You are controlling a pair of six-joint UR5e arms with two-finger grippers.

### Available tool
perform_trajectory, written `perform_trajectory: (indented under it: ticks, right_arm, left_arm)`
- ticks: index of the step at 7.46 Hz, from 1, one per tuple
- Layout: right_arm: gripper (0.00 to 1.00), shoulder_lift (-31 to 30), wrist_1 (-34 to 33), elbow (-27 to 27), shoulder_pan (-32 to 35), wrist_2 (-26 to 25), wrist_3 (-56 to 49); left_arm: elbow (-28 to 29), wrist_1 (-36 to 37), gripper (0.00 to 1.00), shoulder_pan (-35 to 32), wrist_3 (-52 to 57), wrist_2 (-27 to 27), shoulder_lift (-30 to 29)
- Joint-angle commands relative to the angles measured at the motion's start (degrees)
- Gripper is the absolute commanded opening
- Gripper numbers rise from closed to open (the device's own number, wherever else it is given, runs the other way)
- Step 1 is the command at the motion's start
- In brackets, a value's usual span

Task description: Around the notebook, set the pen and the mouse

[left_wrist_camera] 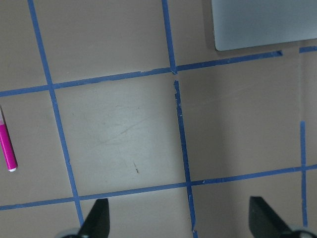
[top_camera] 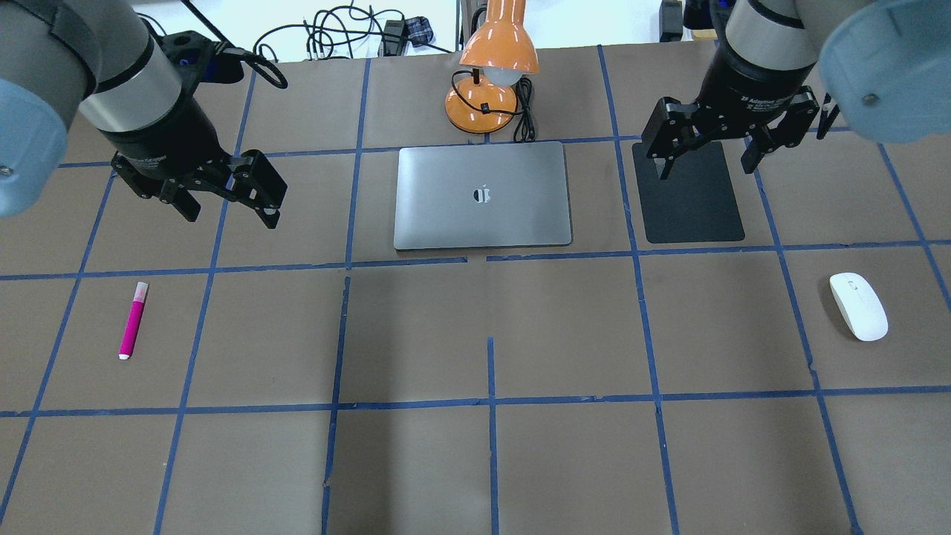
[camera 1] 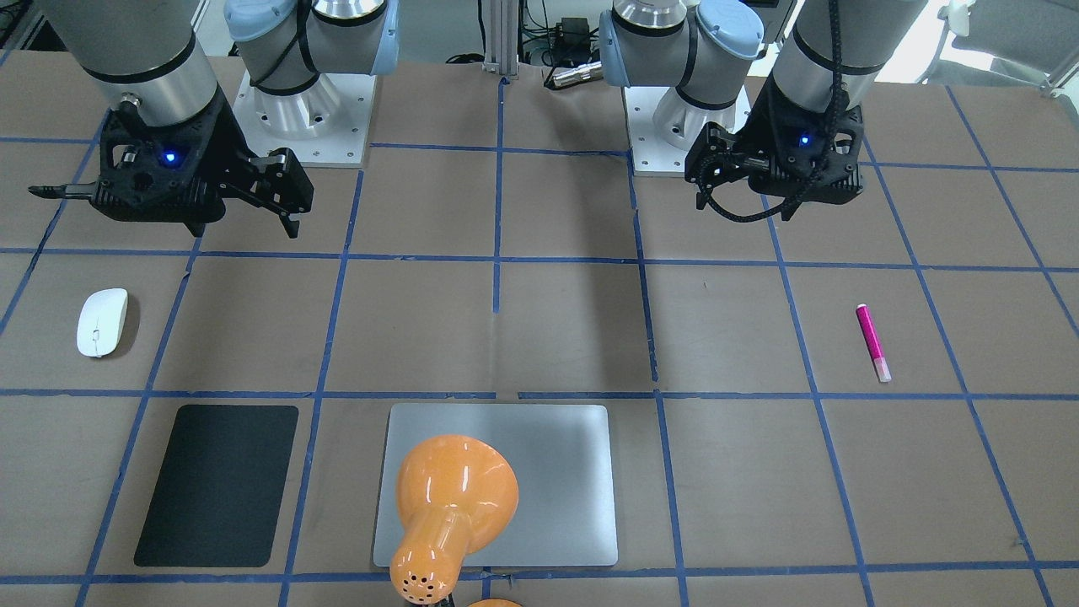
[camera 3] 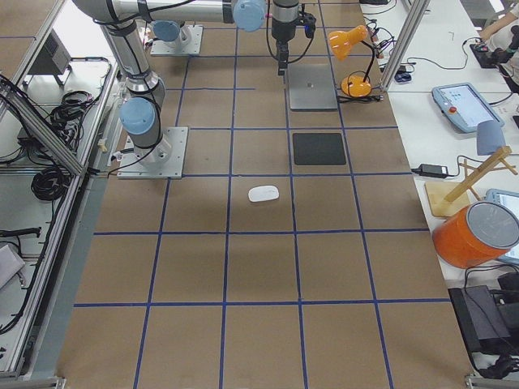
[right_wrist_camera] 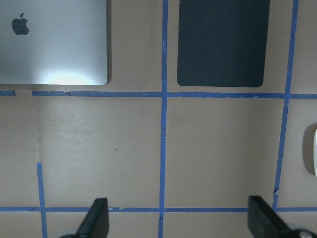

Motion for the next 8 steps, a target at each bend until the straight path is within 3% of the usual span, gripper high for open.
perform_trajectory:
  ticks: [1,3,5,8]
  right_arm:
    - [1.00,0.1,-0.1,0.1,-0.3,-0.2,-0.3]
    - [1.00,0.3,-0.1,0.2,-1.0,-1.1,-0.6]
    - [1.00,0.2,-0.1,4.7,-11.0,-4.7,-9.1]
    - [1.00,0.6,-16.2,18.3,-24.0,-4.4,-25.9]
  left_arm:
    - [0.1,0.6,1.00,0.2,0.4,-0.1,-0.2]
    - [-0.2,2.3,1.00,4.6,3.1,0.1,-1.1]
    - [-0.2,2.3,1.00,11.5,11.4,0.2,-1.5]
    - [-0.3,3.1,1.00,25.4,17.7,0.1,-2.6]
